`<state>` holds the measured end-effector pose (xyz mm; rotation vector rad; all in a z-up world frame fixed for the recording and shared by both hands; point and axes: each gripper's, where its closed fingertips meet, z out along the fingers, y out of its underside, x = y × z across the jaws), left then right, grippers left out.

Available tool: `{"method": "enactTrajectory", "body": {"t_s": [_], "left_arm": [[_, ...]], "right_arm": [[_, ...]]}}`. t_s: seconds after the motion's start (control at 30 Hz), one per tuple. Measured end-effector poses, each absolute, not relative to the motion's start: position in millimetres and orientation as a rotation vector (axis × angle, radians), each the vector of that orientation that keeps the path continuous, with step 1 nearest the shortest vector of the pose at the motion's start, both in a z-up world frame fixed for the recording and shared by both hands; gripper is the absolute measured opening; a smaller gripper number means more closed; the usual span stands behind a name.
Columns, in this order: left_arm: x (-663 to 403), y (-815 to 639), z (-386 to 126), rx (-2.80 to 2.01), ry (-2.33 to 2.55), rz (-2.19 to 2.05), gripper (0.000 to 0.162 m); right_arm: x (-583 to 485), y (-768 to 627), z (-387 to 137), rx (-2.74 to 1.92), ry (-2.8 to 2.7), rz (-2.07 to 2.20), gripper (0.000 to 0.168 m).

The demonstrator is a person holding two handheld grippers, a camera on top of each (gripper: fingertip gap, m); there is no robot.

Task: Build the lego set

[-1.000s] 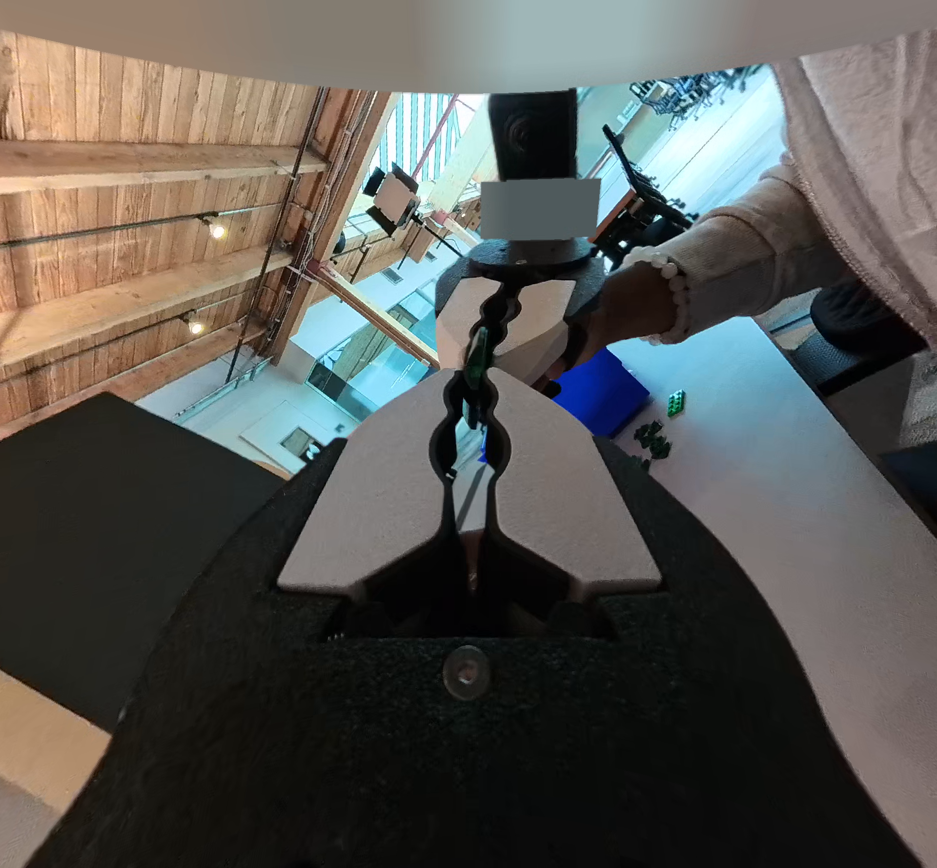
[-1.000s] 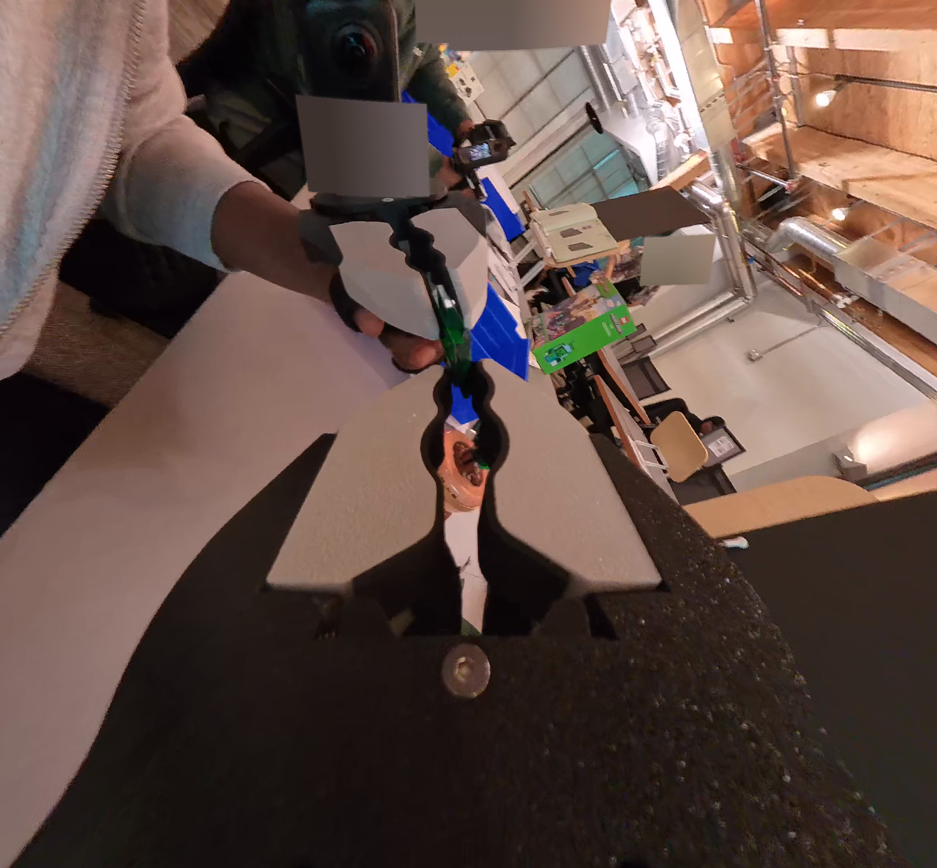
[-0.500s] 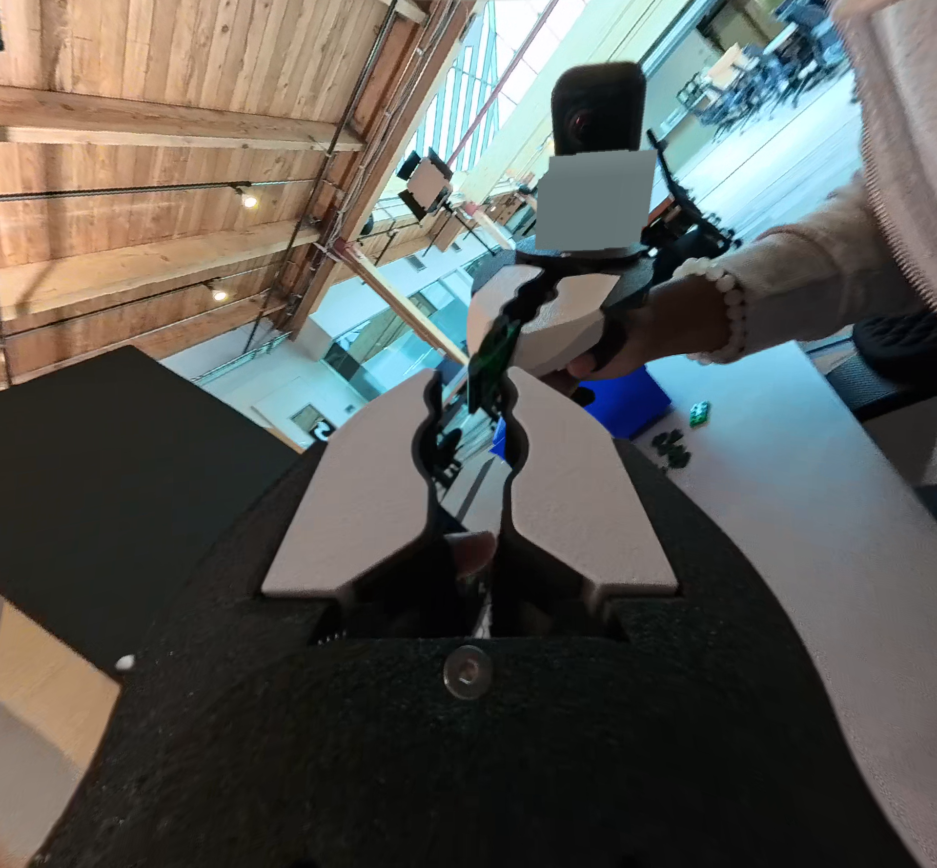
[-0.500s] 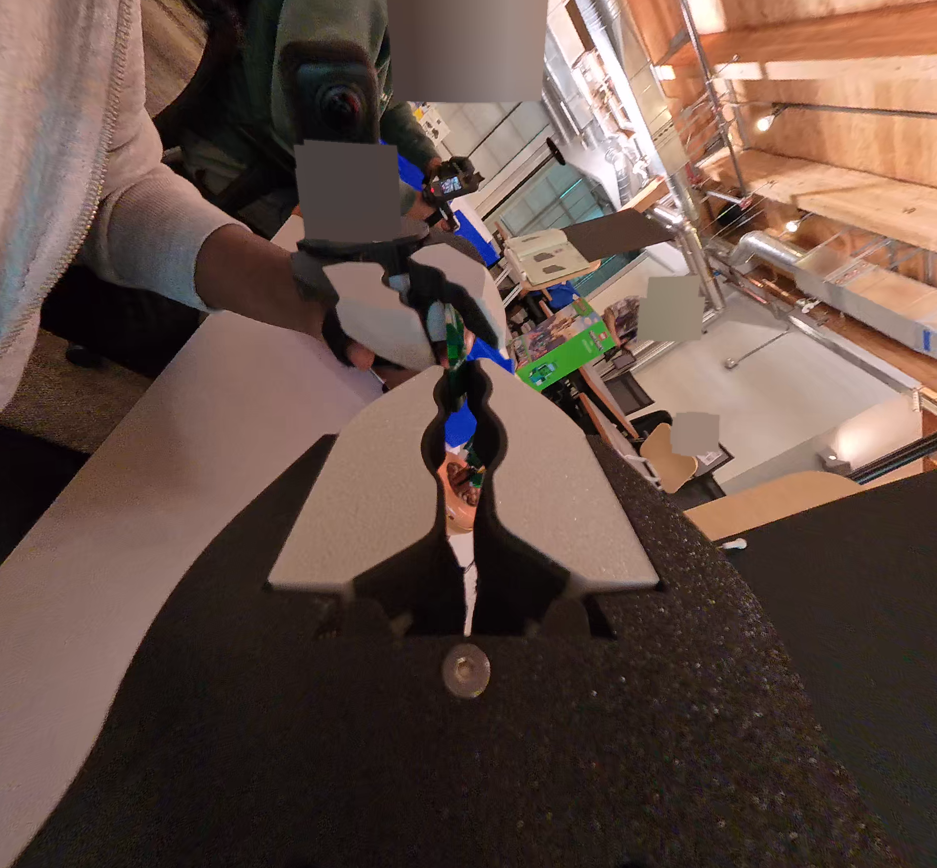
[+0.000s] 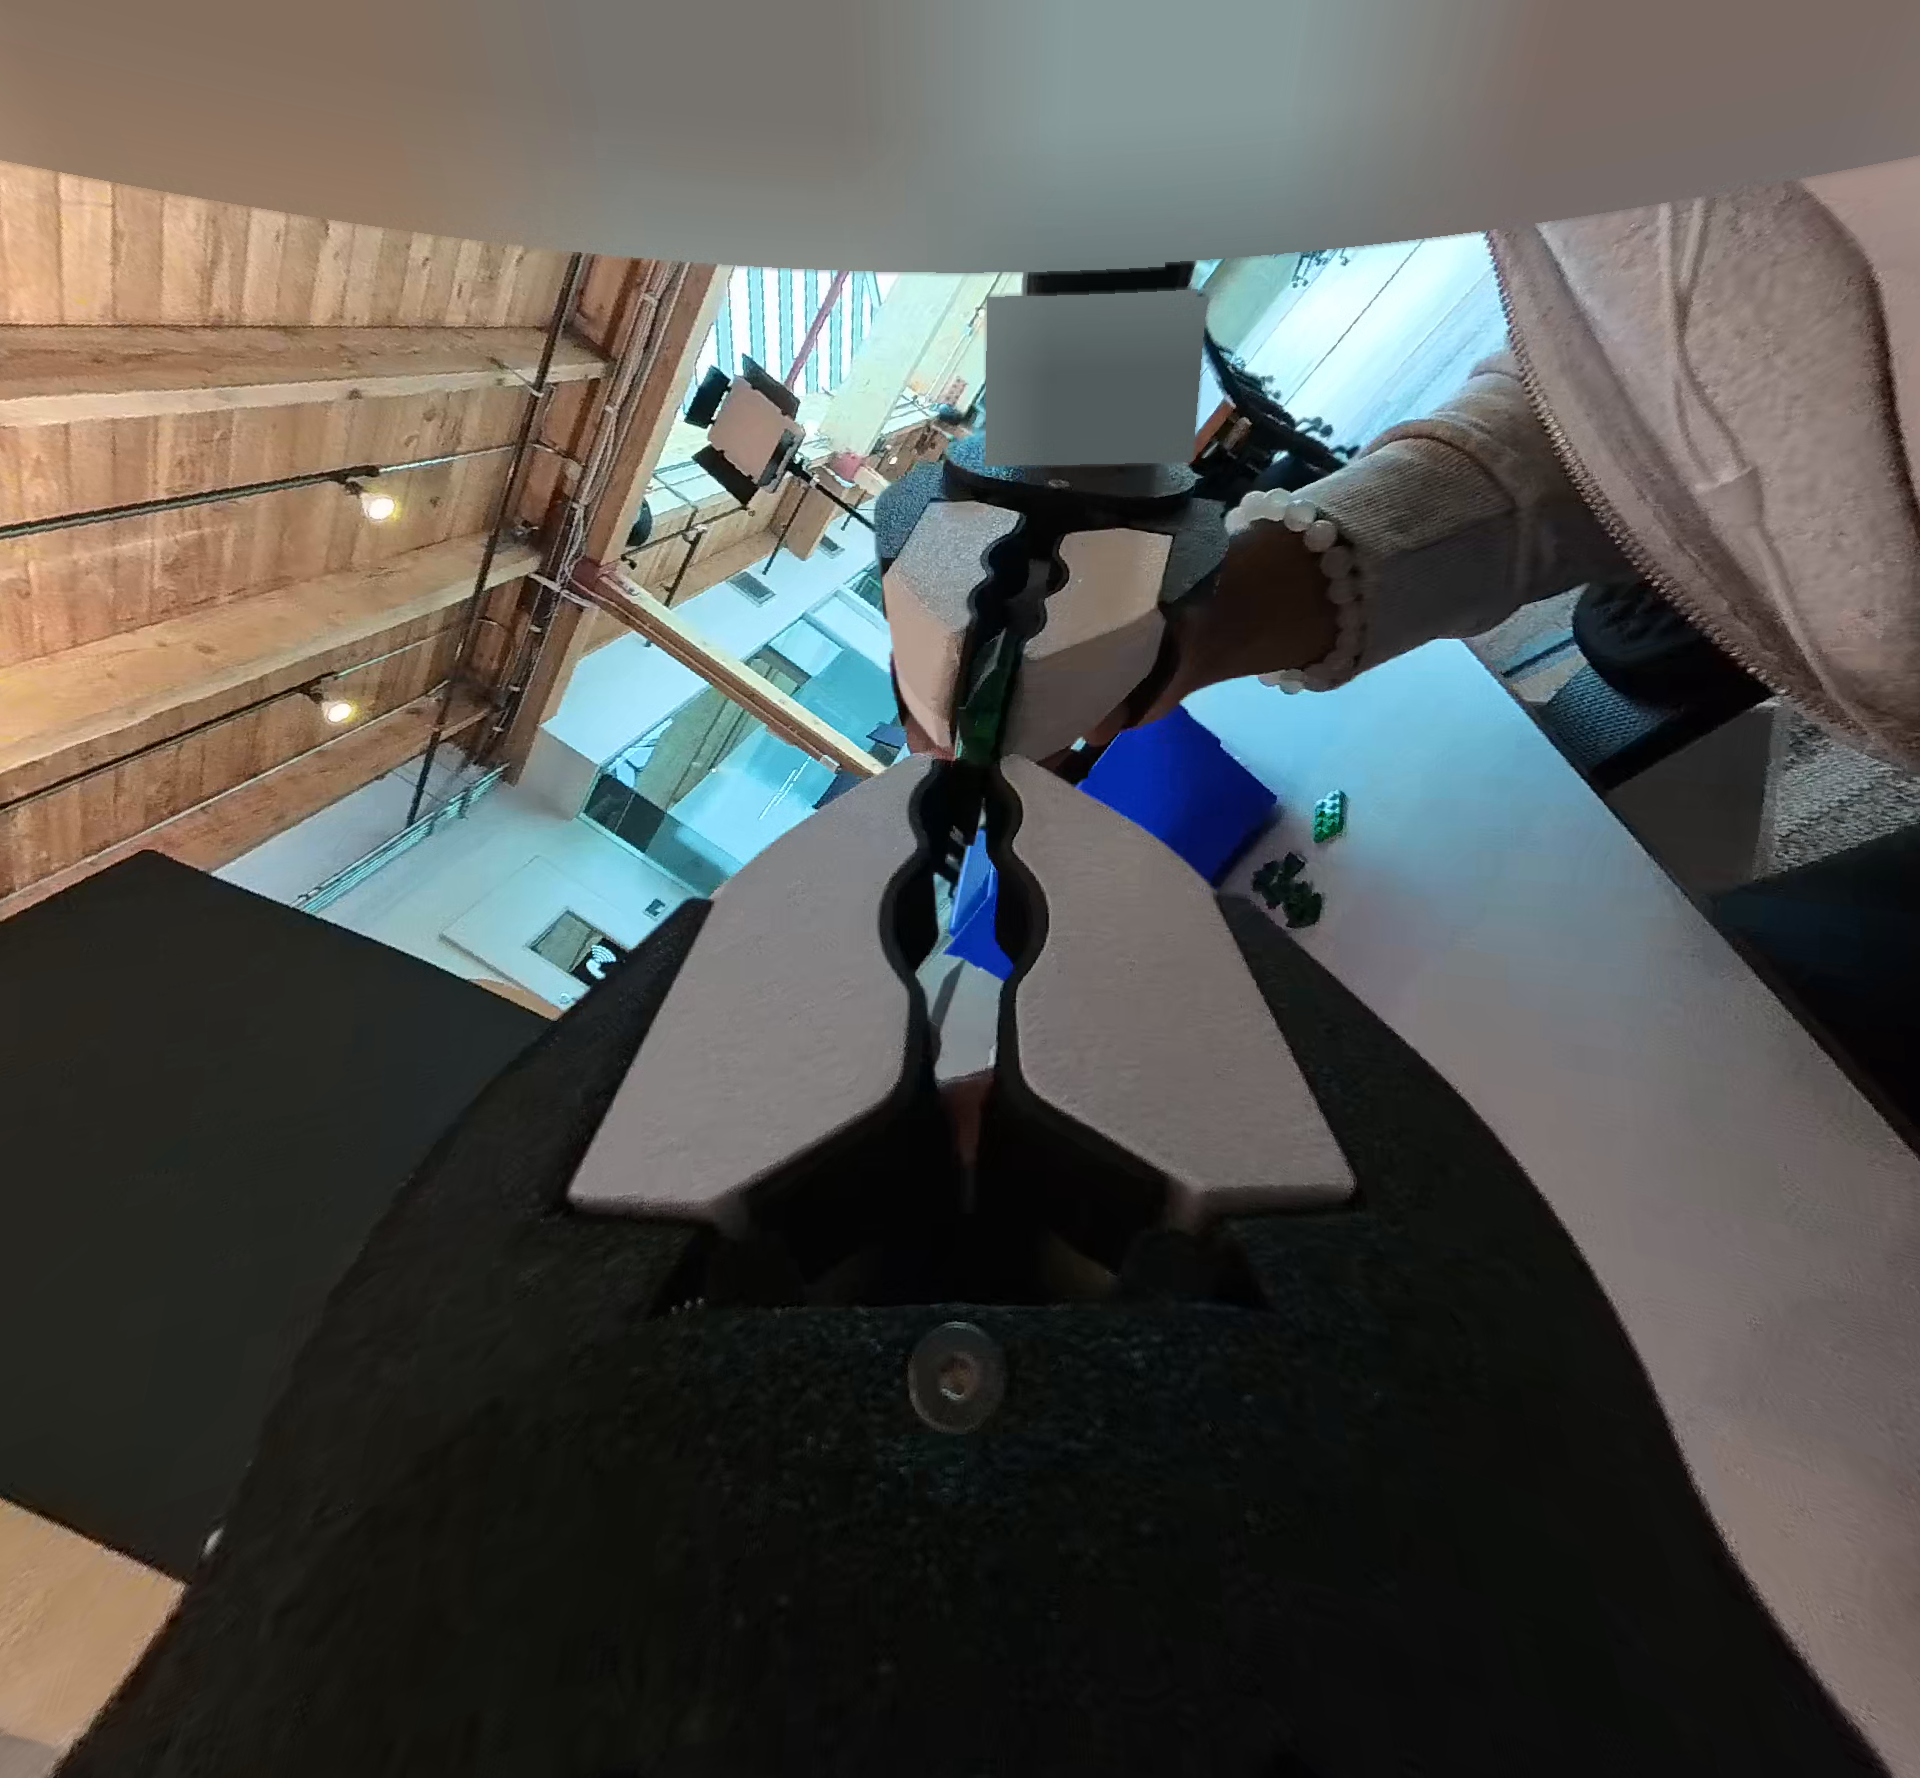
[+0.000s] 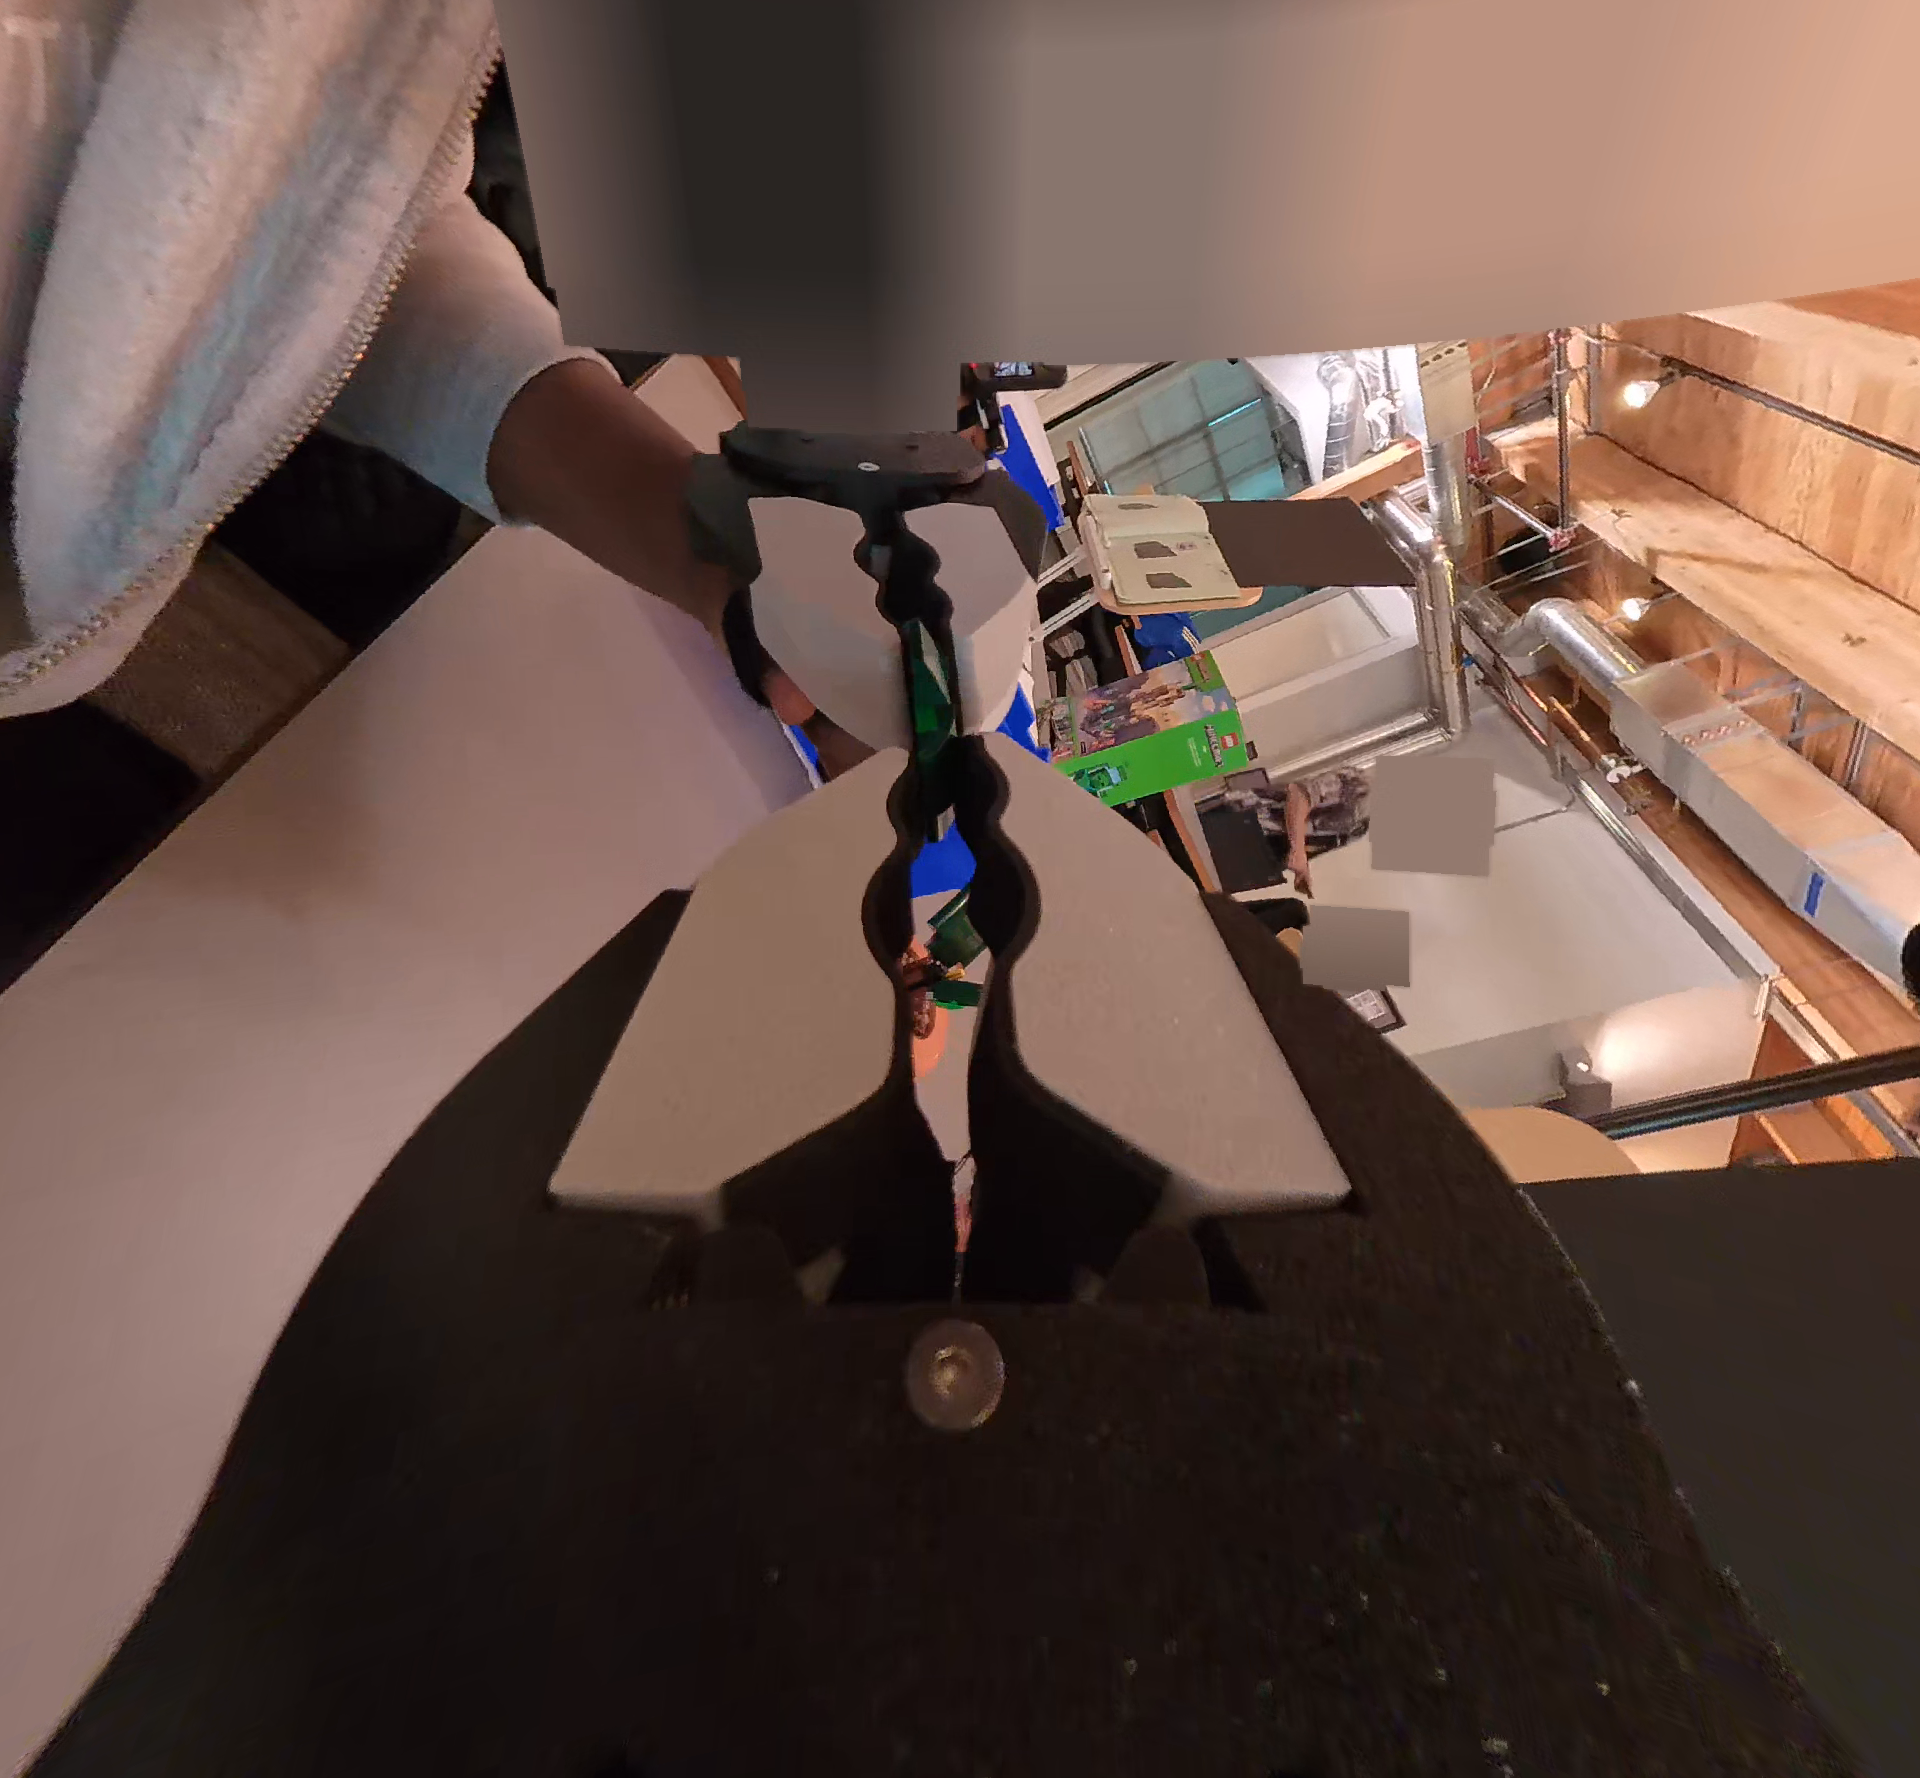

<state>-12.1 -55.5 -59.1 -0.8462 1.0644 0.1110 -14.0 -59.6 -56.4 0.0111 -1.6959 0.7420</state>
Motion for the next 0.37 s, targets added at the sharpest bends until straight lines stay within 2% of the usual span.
{"method": "enactTrajectory", "body": {"t_s": [0.2,0.27,0.37], "left_arm": [[-17.5,-46.4,-57.4,-0.86,1.012,0.164,0.007],[-30.7,-34.8,-63.1,-0.966,0.955,0.143,0.023],[-48.0,-32.3,-64.5,-1.115,0.789,-0.228,0.024]], "right_arm": [[-18.6,-50.6,-53.5,0.088,-1.631,0.496,0.005],[-20.0,-41.7,-51.6,0.128,-1.584,0.318,0.005],[-21.3,-29.9,-51.1,0.206,-1.514,0.042,0.006]]}}
